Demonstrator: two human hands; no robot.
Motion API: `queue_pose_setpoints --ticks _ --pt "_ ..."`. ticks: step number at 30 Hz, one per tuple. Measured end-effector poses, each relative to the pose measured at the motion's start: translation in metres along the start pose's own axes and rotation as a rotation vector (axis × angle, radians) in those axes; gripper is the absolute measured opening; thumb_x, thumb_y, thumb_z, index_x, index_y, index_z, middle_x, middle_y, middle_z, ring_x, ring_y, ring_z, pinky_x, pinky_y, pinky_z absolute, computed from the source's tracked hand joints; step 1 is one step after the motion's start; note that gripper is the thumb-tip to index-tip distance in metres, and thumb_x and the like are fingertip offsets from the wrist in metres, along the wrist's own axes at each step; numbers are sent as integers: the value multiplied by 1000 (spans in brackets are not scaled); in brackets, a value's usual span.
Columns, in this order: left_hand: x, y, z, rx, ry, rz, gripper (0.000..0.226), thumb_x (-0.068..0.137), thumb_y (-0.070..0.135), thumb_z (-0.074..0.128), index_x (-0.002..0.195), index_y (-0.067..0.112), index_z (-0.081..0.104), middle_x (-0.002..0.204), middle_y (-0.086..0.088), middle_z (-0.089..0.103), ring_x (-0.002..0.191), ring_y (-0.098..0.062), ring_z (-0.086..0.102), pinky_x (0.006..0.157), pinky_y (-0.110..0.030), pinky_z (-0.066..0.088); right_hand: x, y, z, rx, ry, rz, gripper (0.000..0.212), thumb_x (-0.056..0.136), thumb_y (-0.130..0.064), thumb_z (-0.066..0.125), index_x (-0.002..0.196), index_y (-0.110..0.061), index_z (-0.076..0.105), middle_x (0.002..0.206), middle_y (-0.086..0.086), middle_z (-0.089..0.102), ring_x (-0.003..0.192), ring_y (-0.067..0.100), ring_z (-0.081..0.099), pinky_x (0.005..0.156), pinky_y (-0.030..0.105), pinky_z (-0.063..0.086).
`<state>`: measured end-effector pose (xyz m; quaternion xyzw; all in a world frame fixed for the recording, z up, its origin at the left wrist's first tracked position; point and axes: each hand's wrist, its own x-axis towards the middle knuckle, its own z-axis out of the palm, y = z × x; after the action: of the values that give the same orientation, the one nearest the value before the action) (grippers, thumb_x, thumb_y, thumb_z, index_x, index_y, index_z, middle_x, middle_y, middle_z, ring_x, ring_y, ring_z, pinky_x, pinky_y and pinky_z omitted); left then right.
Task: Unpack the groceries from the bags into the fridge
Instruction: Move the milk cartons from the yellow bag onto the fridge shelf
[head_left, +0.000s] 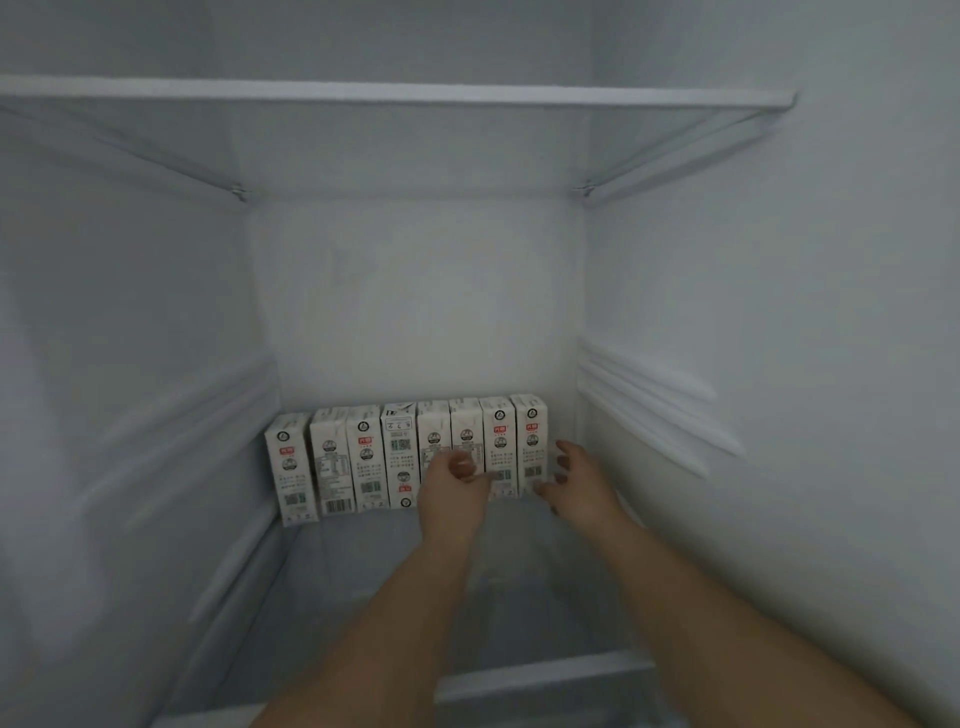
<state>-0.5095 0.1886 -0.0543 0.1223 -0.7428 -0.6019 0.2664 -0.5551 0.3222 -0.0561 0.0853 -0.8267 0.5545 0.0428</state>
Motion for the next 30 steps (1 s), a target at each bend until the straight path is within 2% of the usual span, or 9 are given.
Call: queue_pose_setpoints --ticks 3,7,12,18,21,23,25,27,30 --pt "-16 11 -20 93 -95 55 36 80 11 72 113 11 58 103 1 59 87 -10 58 77 -20 42 -13 -2 -4 43 -14 7 77 84 -8 67 147 -15 24 146 13 38 123 24 48 98 43 46" --pt "-37 17 -52 164 -144 45 34 82 16 71 113 17 57 103 6 58 94 -11 58 78 -22 44 -33 -10 -3 109 14 -31 61 83 -3 67 137 -10 40 126 9 54 101 16 53 80 32 50" --pt "-77 22 -88 153 -169 56 27 81 14 72 99 22 54 107 1 59 95 -13 57 84 -27 47 -95 -26 -2 115 87 -104 51 82 -6 69 128 -9 51 120 8 59 101 19 58 93 37 49" --pt "-144 42 -132 128 -322 143 32 82 12 71 112 13 59 108 0 62 92 -12 59 83 -26 49 -201 -47 -11 108 188 -189 45 82 -3 67 125 -13 54 101 -7 57 91 9 56 81 18 43" --pt "-184 42 -149 111 -411 159 33 83 9 69 115 10 60 104 1 60 88 -11 57 74 -19 48 -262 -44 -4 8 245 -184 46 80 -5 69 124 -11 56 100 -6 58 91 10 59 78 10 45" --pt "-211 34 -155 120 -469 149 33 82 8 69 114 7 60 100 0 60 85 -11 57 72 -16 47 -302 -32 1 -22 263 -149 48 78 -4 72 123 -7 56 106 1 60 97 20 63 92 24 50" --pt "-240 21 -158 99 -534 133 30 81 5 69 110 5 61 97 -2 61 81 -12 57 73 -19 48 -344 -19 3 -43 256 -98 49 77 -5 73 123 -7 56 113 6 63 103 23 64 97 37 48" --pt "-270 7 -161 91 -614 130 27 80 5 71 106 9 62 94 -1 62 79 -11 58 74 -21 50 -383 -6 4 -44 271 -37 48 78 -7 73 123 -9 56 113 5 63 102 19 64 97 33 47" --pt "-317 -12 -163 83 -748 109 27 78 10 74 102 16 62 90 6 63 71 -2 58 66 -11 47 -441 17 5 -27 293 46 47 78 -15 75 121 -12 57 108 -2 61 99 14 64 92 26 49"
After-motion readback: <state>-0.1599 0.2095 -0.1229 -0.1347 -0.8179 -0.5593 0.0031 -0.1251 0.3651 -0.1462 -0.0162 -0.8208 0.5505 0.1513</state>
